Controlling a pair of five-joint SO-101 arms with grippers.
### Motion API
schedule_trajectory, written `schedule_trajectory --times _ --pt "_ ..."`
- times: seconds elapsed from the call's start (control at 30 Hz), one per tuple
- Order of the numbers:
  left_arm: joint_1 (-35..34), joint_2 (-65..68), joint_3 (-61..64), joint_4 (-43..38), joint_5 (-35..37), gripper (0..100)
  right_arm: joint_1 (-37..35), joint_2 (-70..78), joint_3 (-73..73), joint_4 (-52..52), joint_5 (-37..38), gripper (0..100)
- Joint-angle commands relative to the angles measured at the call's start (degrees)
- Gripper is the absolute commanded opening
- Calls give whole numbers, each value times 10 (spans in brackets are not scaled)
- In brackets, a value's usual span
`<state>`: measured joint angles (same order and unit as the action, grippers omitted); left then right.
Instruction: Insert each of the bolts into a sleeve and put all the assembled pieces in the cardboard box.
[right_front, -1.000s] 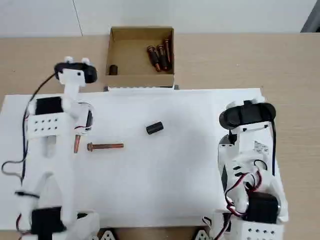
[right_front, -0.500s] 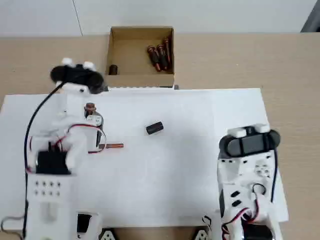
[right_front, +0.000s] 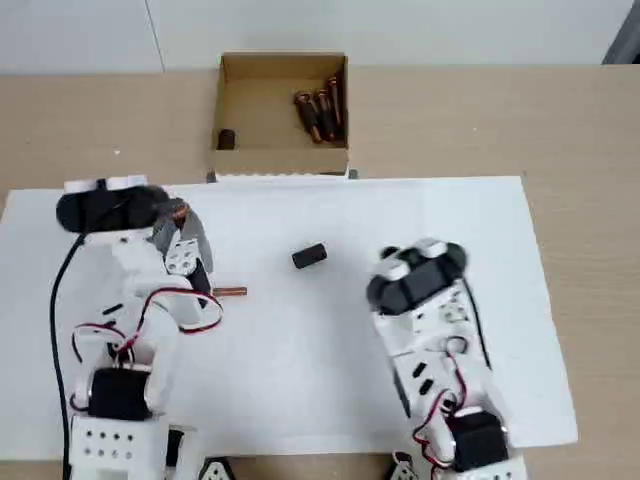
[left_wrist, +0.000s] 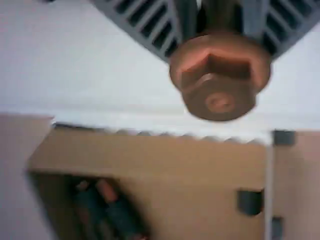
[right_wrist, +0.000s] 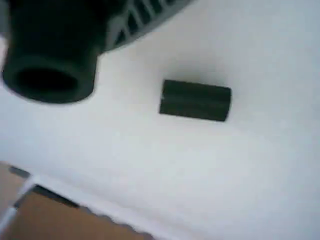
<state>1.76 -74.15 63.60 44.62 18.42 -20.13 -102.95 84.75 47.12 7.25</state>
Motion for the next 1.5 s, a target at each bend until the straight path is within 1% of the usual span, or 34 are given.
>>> schedule_trajectory --times 0.0,0.1,0.17,0.3,0.43,0.57,0.67,0.73,0.93,1.47 --pt "39 -51 8 -22 77 6 -65 -9 33 -84 -1 3" --pt "80 -93 38 -23 132 6 -111 -9 72 -133 -1 3" --pt "106 -129 63 -23 152 6 -138 -9 92 -158 -1 3" --pt "149 -212 111 -29 156 6 -172 -8 117 -179 -1 4" --pt "163 -304 174 -66 156 6 -196 -7 117 -175 -1 4" --pt "172 -293 182 -92 160 6 -209 -7 117 -175 3 4" --pt "172 -293 182 -127 181 6 -217 -8 117 -175 4 4" --pt "179 -293 182 -141 182 6 -220 -8 117 -176 4 4" --pt "218 -292 183 -138 183 6 -220 -9 117 -181 5 4" --pt "219 -292 235 -138 179 6 -218 -9 98 -180 6 4"
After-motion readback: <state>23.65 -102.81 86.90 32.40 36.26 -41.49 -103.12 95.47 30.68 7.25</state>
